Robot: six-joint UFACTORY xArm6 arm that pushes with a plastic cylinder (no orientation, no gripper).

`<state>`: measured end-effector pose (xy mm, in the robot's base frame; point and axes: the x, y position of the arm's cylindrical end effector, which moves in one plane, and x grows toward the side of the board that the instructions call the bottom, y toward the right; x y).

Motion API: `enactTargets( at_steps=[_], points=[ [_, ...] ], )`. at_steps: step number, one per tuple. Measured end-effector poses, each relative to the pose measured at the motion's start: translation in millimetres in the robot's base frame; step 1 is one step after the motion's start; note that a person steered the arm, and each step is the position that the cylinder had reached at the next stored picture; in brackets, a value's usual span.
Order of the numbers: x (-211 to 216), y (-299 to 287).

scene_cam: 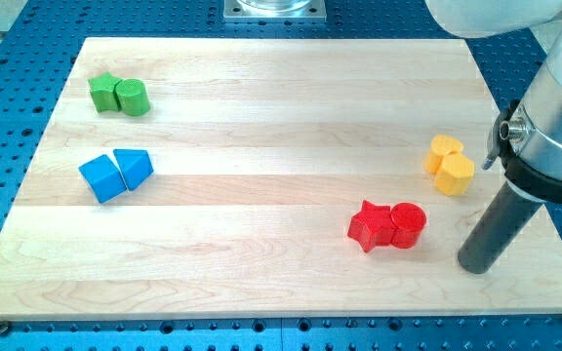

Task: Slide the red blocks to the left side

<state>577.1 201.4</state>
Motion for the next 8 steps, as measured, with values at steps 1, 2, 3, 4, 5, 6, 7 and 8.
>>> enactTargets(
  at_steps=[1,2,3,4,5,6,7,8],
  points=[
    [0,0],
    [2,0],
    [7,0],
    [-14,-11],
    [-16,-20],
    [-27,-10],
    [-31,-71],
    [-31,-115]
  ],
)
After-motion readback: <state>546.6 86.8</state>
